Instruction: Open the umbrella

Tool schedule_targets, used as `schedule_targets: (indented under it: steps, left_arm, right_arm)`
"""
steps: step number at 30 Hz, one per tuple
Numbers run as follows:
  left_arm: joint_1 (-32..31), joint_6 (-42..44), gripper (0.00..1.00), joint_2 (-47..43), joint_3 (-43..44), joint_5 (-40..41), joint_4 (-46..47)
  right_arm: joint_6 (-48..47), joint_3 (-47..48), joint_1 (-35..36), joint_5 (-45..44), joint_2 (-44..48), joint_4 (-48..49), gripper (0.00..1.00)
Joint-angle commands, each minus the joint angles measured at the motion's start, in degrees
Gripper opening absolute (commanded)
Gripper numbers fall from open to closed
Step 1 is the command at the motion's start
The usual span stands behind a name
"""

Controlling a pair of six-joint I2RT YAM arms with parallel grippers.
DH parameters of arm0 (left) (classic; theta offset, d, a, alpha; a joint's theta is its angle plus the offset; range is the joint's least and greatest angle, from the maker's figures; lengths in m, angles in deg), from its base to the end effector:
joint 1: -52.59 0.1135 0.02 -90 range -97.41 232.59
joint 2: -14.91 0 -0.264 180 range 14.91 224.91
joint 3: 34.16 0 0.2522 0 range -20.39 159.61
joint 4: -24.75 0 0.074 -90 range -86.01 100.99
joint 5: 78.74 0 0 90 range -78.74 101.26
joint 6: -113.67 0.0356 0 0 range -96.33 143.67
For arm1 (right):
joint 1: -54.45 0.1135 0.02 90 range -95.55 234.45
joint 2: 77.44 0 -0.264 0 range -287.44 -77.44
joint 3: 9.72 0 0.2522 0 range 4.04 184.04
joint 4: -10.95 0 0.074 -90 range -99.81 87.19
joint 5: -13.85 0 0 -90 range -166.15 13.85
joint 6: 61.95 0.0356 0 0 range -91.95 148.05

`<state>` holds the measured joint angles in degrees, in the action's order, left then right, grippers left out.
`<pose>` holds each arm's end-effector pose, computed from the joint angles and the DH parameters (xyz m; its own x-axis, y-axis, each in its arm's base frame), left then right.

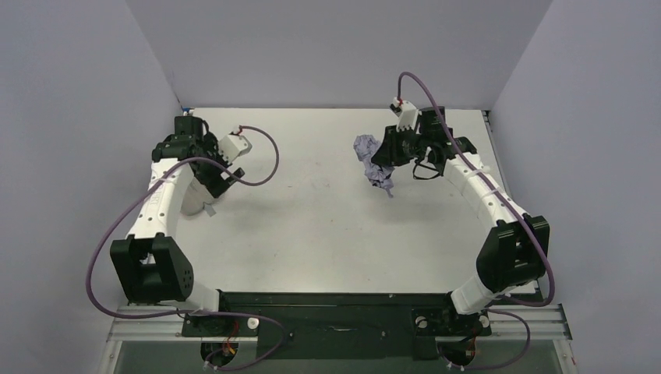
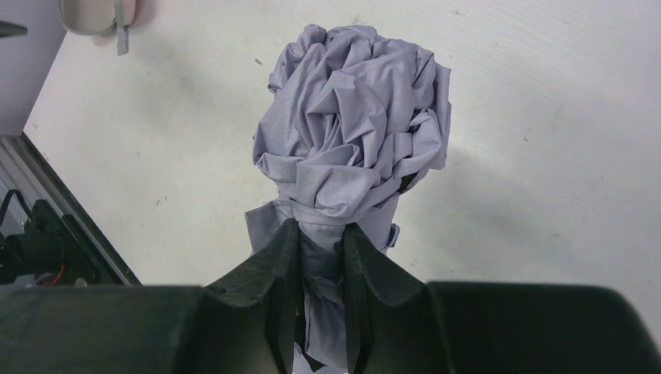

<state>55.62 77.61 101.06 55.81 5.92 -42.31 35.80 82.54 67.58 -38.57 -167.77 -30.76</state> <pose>0.3029 0.0127 0.2960 -0.5336 0.7778 -0.3322 0.7145 0.6247 0.3151 0.3380 0.1011 0.3206 -0.7033 -0.0543 -0.7089 -0.5466 0.6788 0.4903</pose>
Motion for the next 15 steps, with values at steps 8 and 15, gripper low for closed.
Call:
schedule_targets:
  steps: [8, 15]
  left_arm:
    - [-4.2, -28.5, 0.97, -17.8, -0.6, -25.9, 25.5]
    - [-18.5, -16.8, 0.97, -23.9, -1.7, -34.1, 27.1]
  right_arm:
    - [1.2, 7.4, 7.3, 7.6, 7.1, 6.4, 0.0]
    - [7.0, 8.7, 10.9, 17.1, 6.3, 9.3, 0.0]
